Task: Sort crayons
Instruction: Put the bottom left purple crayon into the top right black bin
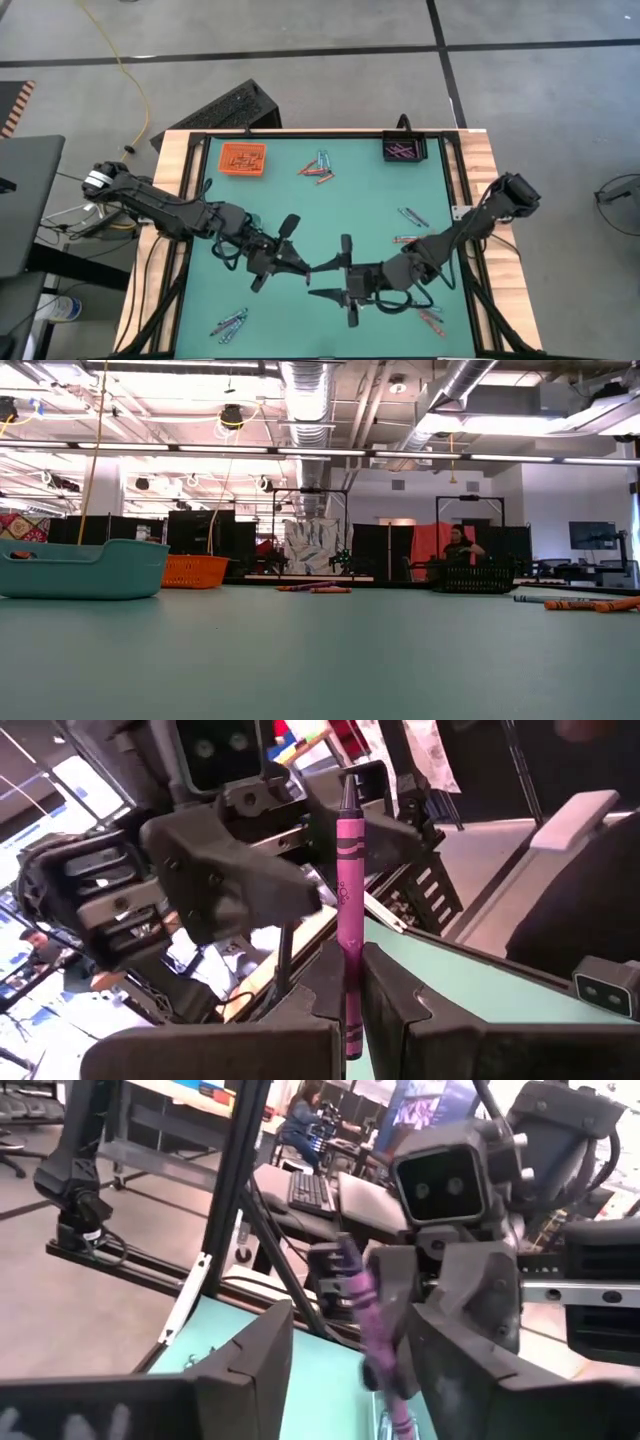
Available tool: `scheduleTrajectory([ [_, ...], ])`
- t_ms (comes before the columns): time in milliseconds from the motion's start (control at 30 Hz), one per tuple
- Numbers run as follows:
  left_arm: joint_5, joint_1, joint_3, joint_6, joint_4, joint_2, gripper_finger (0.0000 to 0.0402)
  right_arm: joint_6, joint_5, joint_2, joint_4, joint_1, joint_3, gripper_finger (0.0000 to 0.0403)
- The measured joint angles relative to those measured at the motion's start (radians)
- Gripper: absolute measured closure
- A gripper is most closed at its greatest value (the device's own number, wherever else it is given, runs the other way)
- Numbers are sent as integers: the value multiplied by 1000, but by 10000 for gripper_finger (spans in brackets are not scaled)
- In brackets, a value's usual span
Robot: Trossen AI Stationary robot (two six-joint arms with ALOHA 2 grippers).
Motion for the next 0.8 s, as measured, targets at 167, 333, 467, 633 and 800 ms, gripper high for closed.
scheduleTrajectory([
  [167,0,0,0,-5,-1,0,401,11,-62,0,2,-39,0,229],
  [333,-1,0,0,-6,-4,0,401,3,-65,0,-4,-54,0,255],
  [467,-2,0,0,-11,-1,0,401,-38,-66,0,-3,-48,0,305],
  [633,3,3,0,-59,-1,0,401,-104,-66,0,-3,-45,0,384],
  [800,25,8,0,-97,-4,0,396,-128,-65,0,-2,-47,0,397],
])
